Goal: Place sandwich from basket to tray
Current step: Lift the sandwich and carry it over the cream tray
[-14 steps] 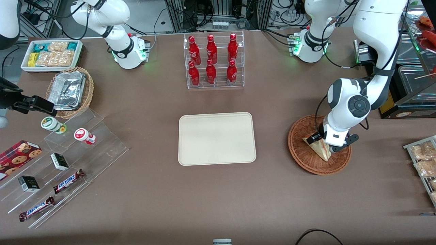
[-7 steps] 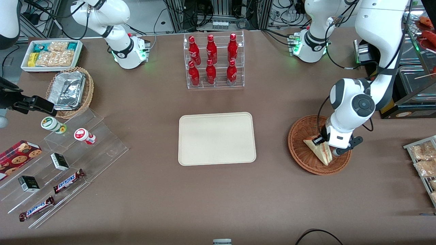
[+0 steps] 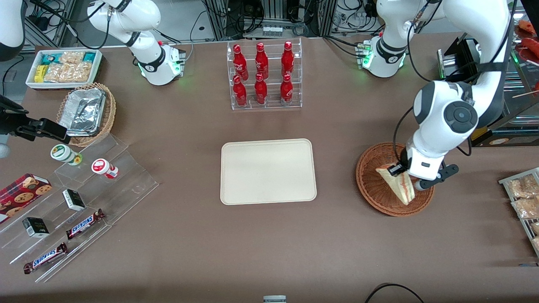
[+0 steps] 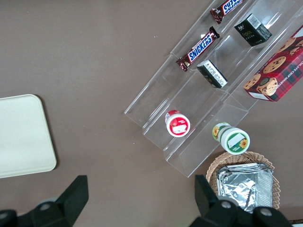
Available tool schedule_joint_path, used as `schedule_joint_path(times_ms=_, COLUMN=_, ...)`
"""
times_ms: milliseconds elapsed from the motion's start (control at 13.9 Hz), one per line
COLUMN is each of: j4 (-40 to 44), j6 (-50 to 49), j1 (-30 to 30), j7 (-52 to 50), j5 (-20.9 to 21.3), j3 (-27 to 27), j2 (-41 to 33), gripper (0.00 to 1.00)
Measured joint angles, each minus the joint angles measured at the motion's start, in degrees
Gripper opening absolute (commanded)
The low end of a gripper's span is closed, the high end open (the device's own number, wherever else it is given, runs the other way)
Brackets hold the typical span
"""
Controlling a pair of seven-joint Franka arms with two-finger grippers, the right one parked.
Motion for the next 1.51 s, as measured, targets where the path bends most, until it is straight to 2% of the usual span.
schedule_joint_path(times_ms=432, j4=7.6, j6=-1.3, j1=-15.9, j7=-4.1, j5=1.1, j3=-0.4, j2=4.9, gripper=0.00)
schedule_joint_path(times_ms=791, j4=14.2, j6=-1.2, j1=-24.4, j7=-4.3, j5=1.4, j3=-0.3, j2=13.0, gripper=0.00)
schedule_joint_path(times_ms=1151, j4=21.2, j6=1.3, j1=-28.3, j7=-4.4, j5=1.5, j3=-0.9, j2=22.4, gripper=0.00)
schedule_joint_path(times_ms=1511, j4=24.4, j6=3.6, j1=-31.1, j7=-5.1, j5=1.5, j3=-1.0, j2=26.8, gripper=0.00)
